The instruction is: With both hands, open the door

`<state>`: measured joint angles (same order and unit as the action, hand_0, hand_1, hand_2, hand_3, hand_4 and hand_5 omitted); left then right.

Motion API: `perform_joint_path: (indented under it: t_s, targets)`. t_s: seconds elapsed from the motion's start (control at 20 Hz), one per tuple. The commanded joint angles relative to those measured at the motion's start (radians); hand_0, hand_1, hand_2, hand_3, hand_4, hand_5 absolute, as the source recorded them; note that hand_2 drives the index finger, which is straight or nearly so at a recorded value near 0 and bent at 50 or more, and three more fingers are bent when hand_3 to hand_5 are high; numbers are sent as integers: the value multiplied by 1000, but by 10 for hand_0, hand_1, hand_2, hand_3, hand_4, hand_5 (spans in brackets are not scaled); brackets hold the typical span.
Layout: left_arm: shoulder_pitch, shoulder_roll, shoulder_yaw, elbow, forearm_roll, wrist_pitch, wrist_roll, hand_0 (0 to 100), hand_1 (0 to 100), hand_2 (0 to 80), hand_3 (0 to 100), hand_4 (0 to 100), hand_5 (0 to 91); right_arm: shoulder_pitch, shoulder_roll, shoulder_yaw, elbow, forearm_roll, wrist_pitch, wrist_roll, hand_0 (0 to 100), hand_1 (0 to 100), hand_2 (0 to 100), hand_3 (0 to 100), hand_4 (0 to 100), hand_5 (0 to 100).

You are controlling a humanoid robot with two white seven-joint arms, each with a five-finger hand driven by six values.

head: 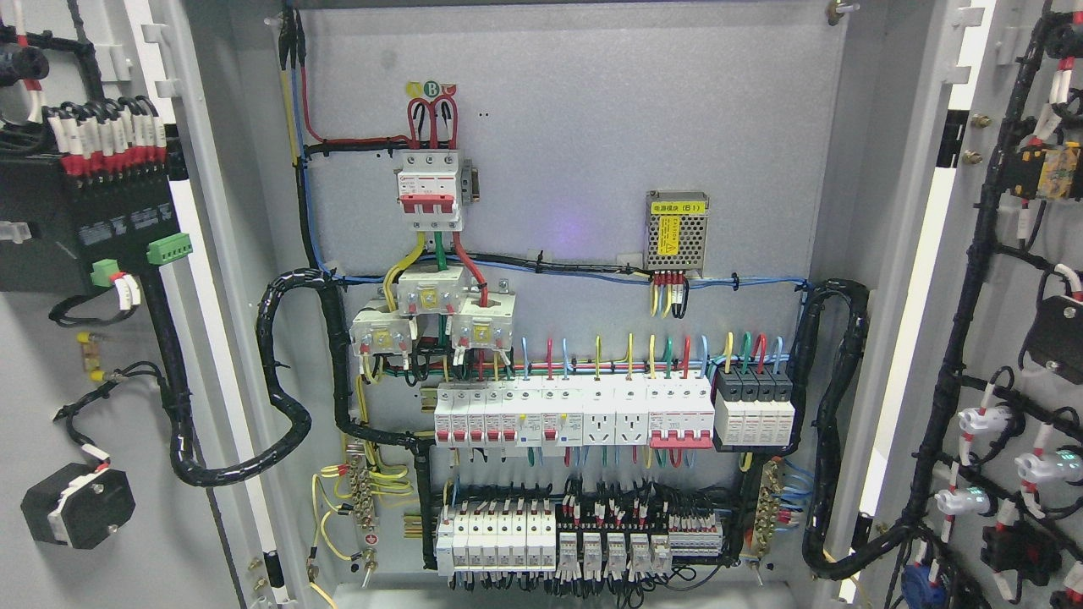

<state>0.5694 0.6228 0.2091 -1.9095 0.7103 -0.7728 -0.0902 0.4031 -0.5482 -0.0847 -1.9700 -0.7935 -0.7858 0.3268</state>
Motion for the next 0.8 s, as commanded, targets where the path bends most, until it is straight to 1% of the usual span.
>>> perform_joint_path:
  t_s: [0.0, 0.05, 0.2, 0.4, 0.55, 0.65, 0.75]
  targets:
    - [-23, 51, 116, 92, 57, -613, 4, 0, 0, 0, 0, 29, 0, 2, -54, -15, 25, -16, -135, 1, 0, 0, 0, 0, 0, 0]
    - [-35, 57, 116, 104, 64, -593, 4, 0, 0, 0, 0, 29, 0, 3, -68, -17, 25, -18, -135, 1, 0, 0, 0, 0, 0, 0]
    - [-60, 78, 119, 127, 95, -553, 4, 0, 0, 0, 0, 29, 0, 2, -81, -18, 33, -23, -135, 1, 0, 0, 0, 0, 0, 0]
    - [-104, 81, 127, 165, 101, -479, 4, 0, 0, 0, 0, 28, 0, -3, -87, -18, 51, -23, -135, 1, 0, 0, 0, 0, 0, 0]
    - [-128, 80, 127, 184, 101, -410, 4, 0, 0, 0, 0, 29, 0, -4, -101, -20, 57, -23, -138, 3, 0, 0, 0, 0, 0, 0]
    - [-144, 80, 127, 194, 110, -357, 4, 0, 0, 0, 0, 29, 0, -3, -113, -33, 57, -23, -139, 3, 0, 0, 0, 0, 0, 0]
    - [-170, 81, 127, 207, 116, -304, 4, 0, 0, 0, 0, 30, 0, -3, -113, -49, 57, -23, -138, 3, 0, 0, 0, 0, 0, 0]
